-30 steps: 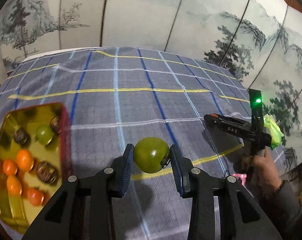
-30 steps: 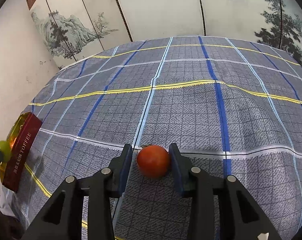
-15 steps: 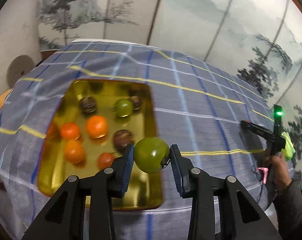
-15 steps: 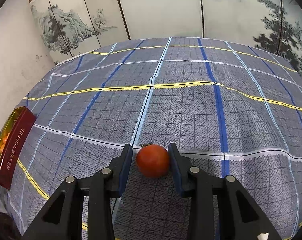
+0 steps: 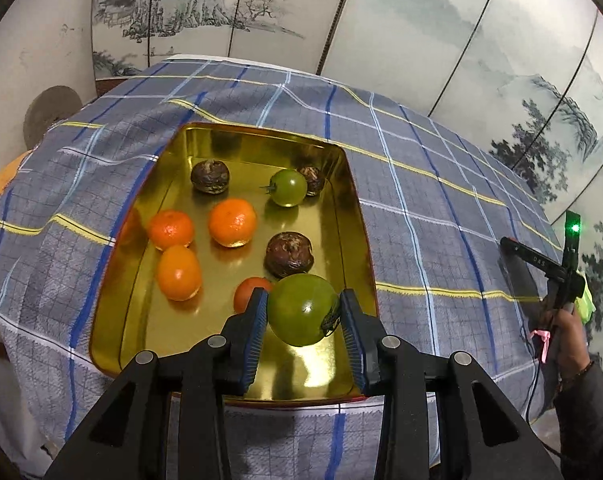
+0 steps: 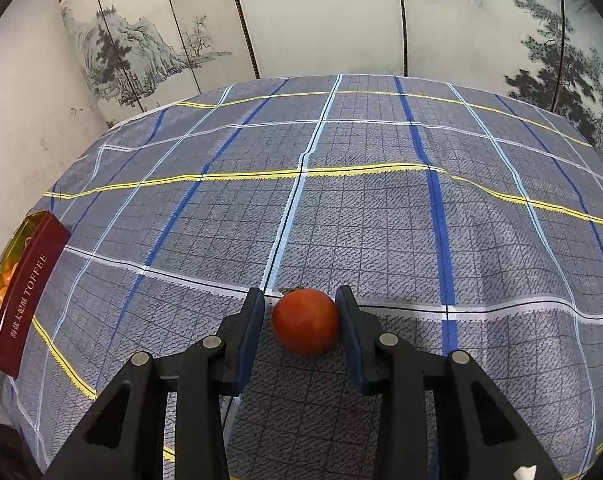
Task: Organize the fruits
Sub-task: 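Carry the green tomato into the tin with the left gripper and release while the right holds the red tomato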
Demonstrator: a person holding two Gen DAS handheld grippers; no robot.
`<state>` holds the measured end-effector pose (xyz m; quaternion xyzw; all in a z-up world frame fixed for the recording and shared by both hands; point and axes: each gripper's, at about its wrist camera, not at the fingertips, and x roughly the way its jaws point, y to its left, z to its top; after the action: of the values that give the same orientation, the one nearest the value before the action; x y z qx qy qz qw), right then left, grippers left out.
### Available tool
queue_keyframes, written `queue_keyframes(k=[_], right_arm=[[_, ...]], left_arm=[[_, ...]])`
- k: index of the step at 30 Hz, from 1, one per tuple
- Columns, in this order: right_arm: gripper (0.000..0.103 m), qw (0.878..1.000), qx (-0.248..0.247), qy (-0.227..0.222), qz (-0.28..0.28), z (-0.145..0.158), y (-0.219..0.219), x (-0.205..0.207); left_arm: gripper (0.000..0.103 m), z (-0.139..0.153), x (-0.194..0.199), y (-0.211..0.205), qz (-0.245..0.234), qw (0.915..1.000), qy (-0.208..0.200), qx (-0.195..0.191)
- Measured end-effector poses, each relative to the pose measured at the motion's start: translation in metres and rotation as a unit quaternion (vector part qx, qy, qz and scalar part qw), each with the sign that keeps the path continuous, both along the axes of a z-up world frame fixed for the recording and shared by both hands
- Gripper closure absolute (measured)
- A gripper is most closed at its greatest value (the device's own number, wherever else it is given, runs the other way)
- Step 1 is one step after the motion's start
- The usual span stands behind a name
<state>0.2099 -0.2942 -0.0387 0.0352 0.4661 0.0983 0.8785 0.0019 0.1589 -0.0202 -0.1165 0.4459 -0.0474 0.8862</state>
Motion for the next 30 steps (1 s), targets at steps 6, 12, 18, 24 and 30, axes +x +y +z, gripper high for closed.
queue_keyframes(k=[6,12,18,24,30], right_arm=[[0.069,1.0,0.001,0.0,0.0,0.0,0.0,0.0],[0.069,1.0,0.002,0.0,0.0,0.0,-0.001,0.0],[0.069,1.0,0.004,0.0,-0.001,0.001,-0.001,0.0],[0.069,1.0,0.003,0.0,-0.001,0.0,0.0,0.0],[0.07,1.0,0.004,-0.001,-0.002,0.001,-0.001,0.0]], left_arm=[[0.065,-0.005,0.004,-0.011,-0.014,0.9999,0.006,0.001],[0.065,-0.01,0.007,-0.019,-0.017,0.9998,0.011,0.007],[0.065,-0.017,0.009,-0.027,-0.023,0.9995,0.017,0.016],[0.064,-0.02,0.009,-0.038,-0.024,0.9984,0.017,0.048],[0.061,-0.018,0.006,-0.036,-0.021,0.9982,0.015,0.054]])
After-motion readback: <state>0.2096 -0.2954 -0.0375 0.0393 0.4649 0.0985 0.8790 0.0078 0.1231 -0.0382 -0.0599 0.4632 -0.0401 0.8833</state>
